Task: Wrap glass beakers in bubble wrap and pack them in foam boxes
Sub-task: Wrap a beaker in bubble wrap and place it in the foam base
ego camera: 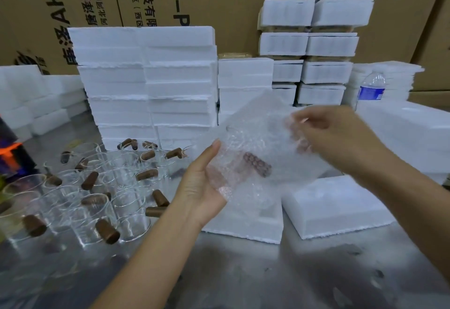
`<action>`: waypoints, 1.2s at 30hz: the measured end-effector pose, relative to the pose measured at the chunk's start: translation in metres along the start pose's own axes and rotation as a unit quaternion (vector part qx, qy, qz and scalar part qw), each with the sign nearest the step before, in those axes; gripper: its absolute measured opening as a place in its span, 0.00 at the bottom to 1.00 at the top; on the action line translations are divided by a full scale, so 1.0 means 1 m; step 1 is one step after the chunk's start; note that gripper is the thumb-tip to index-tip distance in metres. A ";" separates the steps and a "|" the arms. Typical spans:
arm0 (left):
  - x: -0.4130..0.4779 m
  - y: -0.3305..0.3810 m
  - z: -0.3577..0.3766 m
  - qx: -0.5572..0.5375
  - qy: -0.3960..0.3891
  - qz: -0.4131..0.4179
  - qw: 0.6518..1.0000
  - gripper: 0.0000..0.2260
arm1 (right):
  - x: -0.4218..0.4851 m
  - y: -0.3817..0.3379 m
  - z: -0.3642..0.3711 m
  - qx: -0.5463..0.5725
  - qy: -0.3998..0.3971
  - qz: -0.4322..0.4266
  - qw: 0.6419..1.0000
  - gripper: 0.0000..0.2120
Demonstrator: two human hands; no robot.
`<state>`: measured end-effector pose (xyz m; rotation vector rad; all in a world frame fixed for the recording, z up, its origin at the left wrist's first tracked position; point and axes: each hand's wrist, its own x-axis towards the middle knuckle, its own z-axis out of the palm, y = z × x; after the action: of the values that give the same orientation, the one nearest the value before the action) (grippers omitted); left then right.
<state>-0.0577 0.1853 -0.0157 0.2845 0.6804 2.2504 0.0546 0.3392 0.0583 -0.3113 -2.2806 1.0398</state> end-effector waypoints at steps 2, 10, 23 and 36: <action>-0.001 -0.003 0.000 -0.030 0.020 0.020 0.999 0.22 | -0.002 0.010 -0.002 0.071 0.214 -0.034 0.974 0.07; 0.001 -0.014 0.010 -0.085 0.017 0.036 0.996 0.28 | -0.027 0.029 0.029 0.255 -0.065 0.212 0.941 0.39; 0.000 -0.021 0.009 -0.090 -0.042 0.035 0.994 0.40 | 0.014 0.003 0.022 0.349 0.051 0.133 0.926 0.09; -0.006 -0.031 0.008 -0.044 -0.104 0.004 0.994 0.34 | 0.033 -0.009 0.016 0.328 0.065 0.099 0.937 0.09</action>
<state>-0.0317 0.2020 -0.0258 0.4714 0.4703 2.2126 0.0190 0.3381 0.0706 -0.3153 -1.6834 1.7490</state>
